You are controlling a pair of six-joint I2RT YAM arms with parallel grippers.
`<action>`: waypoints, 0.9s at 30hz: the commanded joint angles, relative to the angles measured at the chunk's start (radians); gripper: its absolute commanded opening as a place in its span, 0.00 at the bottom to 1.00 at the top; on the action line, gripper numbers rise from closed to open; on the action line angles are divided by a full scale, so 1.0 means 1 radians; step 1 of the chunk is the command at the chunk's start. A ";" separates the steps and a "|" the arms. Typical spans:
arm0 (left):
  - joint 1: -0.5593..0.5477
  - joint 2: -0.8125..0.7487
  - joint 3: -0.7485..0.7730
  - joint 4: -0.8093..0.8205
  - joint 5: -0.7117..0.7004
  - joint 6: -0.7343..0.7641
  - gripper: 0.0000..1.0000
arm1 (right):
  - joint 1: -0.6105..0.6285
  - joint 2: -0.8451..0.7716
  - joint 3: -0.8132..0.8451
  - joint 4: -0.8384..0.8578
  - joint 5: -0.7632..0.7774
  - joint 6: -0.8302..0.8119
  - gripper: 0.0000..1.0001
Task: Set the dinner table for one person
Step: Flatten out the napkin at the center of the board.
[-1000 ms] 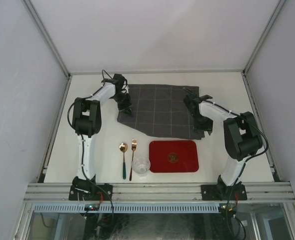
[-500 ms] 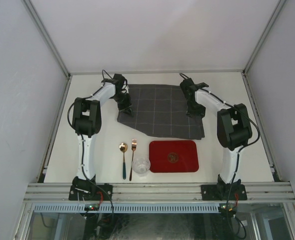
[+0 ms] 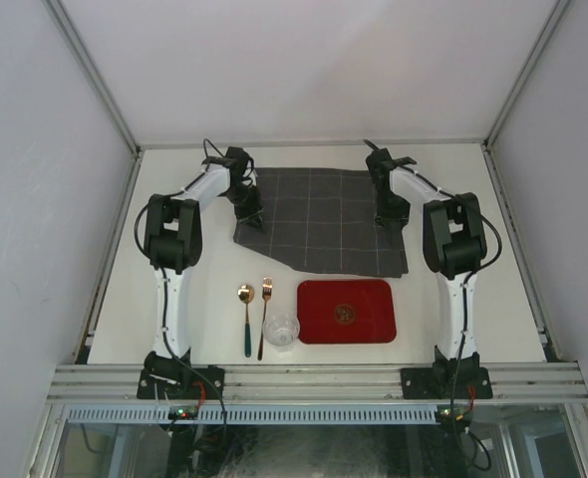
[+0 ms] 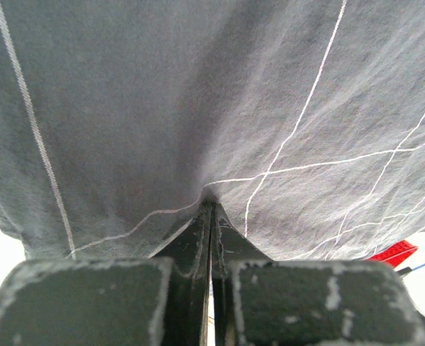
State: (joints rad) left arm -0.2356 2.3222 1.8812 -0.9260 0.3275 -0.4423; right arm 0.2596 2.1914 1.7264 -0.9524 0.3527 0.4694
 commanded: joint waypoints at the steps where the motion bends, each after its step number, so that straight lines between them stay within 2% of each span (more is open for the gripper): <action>1: -0.002 -0.019 -0.030 -0.010 -0.056 0.023 0.00 | -0.021 0.015 0.048 0.013 0.002 -0.026 0.42; 5: -0.002 -0.015 -0.032 -0.010 -0.058 0.024 0.00 | -0.032 0.023 0.053 0.015 -0.006 -0.033 0.33; 7: -0.003 -0.013 -0.033 -0.011 -0.057 0.024 0.00 | -0.036 0.032 0.053 0.018 -0.017 -0.038 0.22; 10: -0.004 -0.014 -0.035 -0.010 -0.056 0.024 0.00 | -0.042 0.046 0.053 0.017 -0.028 -0.041 0.00; 27: 0.001 -0.015 -0.047 -0.006 -0.054 0.024 0.00 | -0.080 0.034 0.094 -0.041 0.083 -0.055 0.00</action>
State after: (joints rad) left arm -0.2352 2.3203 1.8771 -0.9222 0.3286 -0.4423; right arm 0.2115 2.2246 1.7668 -0.9592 0.3424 0.4397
